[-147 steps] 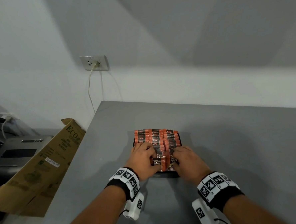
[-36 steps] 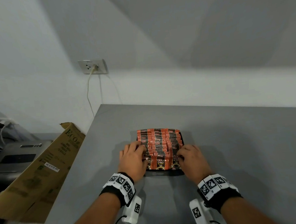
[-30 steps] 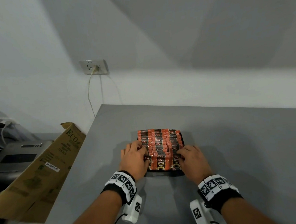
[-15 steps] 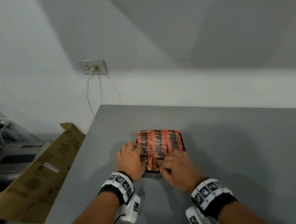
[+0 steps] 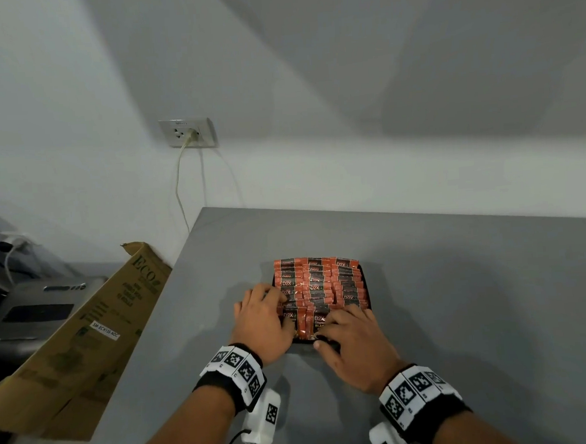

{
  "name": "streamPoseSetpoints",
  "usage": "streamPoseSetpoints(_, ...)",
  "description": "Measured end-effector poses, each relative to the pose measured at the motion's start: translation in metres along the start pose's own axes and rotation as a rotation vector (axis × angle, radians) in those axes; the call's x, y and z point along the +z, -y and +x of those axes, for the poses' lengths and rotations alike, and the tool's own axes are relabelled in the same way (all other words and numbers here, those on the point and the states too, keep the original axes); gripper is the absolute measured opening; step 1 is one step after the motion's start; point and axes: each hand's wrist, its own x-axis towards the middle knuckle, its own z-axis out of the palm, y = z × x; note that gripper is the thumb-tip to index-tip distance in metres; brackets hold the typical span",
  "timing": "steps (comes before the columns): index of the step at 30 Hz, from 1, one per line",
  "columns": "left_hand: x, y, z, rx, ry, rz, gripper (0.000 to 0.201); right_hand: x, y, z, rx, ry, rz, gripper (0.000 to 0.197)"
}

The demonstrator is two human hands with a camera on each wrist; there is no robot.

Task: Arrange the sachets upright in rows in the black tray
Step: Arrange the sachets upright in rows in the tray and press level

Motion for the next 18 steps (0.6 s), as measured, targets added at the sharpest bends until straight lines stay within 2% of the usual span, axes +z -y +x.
streamPoseSetpoints(5,-0.001,0.009,-0.006,-0.064,-0.044,-0.166,0.031,-0.007,-0.031,-0.005,0.199,-0.205,0.070,0.019)
streamPoseSetpoints(7,-0.001,0.009,-0.007,-0.129,-0.046,-0.249,0.035,-0.010,-0.039,-0.004,0.284,-0.179,0.100,0.014)
streamPoseSetpoints(10,0.000,0.007,-0.009,-0.169,-0.028,-0.290,0.034,-0.012,-0.040,-0.003,0.350,-0.095,0.152,0.019)
streamPoseSetpoints(18,-0.002,0.002,-0.008,-0.183,-0.027,-0.323,0.032,-0.013,-0.041,-0.001,0.385,-0.076,0.185,0.017)
